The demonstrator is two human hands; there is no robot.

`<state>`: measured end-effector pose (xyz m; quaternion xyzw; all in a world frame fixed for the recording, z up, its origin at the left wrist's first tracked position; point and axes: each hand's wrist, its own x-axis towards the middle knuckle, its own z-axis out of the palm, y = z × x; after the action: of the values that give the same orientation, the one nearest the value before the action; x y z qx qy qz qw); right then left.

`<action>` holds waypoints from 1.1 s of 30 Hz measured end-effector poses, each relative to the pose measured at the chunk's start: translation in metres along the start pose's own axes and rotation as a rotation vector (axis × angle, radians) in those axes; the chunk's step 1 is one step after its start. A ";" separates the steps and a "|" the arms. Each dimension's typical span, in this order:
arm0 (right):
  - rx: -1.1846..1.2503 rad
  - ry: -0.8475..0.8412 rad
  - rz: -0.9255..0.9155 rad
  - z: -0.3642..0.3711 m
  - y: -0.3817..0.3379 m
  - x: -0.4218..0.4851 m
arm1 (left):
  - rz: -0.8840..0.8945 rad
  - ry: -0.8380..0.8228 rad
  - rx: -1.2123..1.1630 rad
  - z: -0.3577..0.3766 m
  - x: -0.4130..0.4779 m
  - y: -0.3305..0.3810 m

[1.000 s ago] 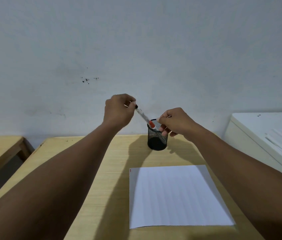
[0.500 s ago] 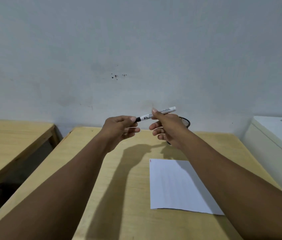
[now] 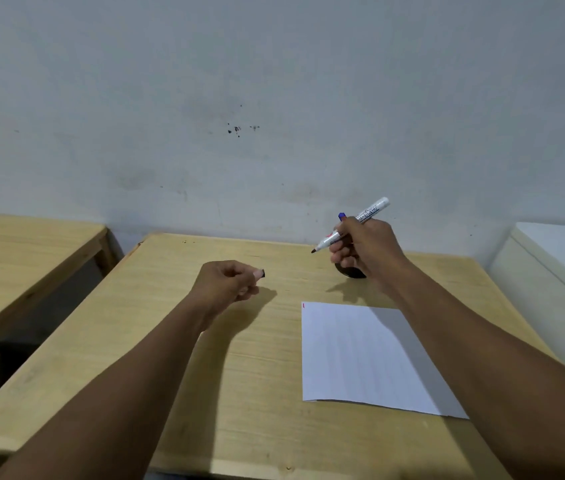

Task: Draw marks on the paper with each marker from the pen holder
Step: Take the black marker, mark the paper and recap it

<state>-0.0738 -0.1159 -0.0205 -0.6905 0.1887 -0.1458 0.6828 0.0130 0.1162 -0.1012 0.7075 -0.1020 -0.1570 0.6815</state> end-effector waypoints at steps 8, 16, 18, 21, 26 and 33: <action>0.069 -0.005 0.055 0.003 0.059 -0.008 | 0.192 -0.133 0.785 0.042 -0.005 -0.017; -0.020 0.078 0.071 0.007 0.100 -0.009 | 0.152 -0.178 0.862 0.050 0.000 -0.026; -0.069 0.069 0.039 0.007 0.106 -0.008 | 0.155 -0.201 0.901 0.050 0.001 -0.025; -0.137 0.056 0.014 0.007 0.111 -0.008 | 0.198 -0.206 1.001 0.053 0.000 -0.023; -0.153 0.052 0.004 0.010 0.114 -0.010 | 0.161 -0.254 1.011 0.051 0.000 -0.018; -0.143 0.038 -0.024 0.011 0.120 -0.005 | 0.146 -0.249 0.994 0.052 -0.001 -0.018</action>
<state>-0.0807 -0.1034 -0.1406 -0.7368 0.2031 -0.1535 0.6263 -0.0079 0.0694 -0.1206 0.9128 -0.2936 -0.1247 0.2550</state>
